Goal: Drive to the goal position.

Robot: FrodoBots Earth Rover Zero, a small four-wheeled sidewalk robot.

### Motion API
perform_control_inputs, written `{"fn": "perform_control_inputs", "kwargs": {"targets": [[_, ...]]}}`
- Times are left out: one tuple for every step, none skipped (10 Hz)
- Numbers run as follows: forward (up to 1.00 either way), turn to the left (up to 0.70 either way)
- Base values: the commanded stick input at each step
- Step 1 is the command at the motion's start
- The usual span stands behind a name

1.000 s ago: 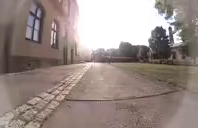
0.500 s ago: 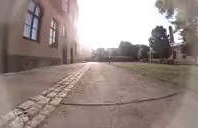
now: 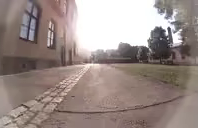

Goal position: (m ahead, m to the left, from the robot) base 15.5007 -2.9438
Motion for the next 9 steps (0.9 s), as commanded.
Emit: {"fn": "perform_control_inputs", "kwargs": {"targets": [[0.44, 0.02], [0.44, 0.02], [0.44, 0.02], [0.44, 0.02], [0.44, 0.02], [0.44, 0.02], [0.44, 0.02], [0.44, 0.02], [0.44, 0.02]]}}
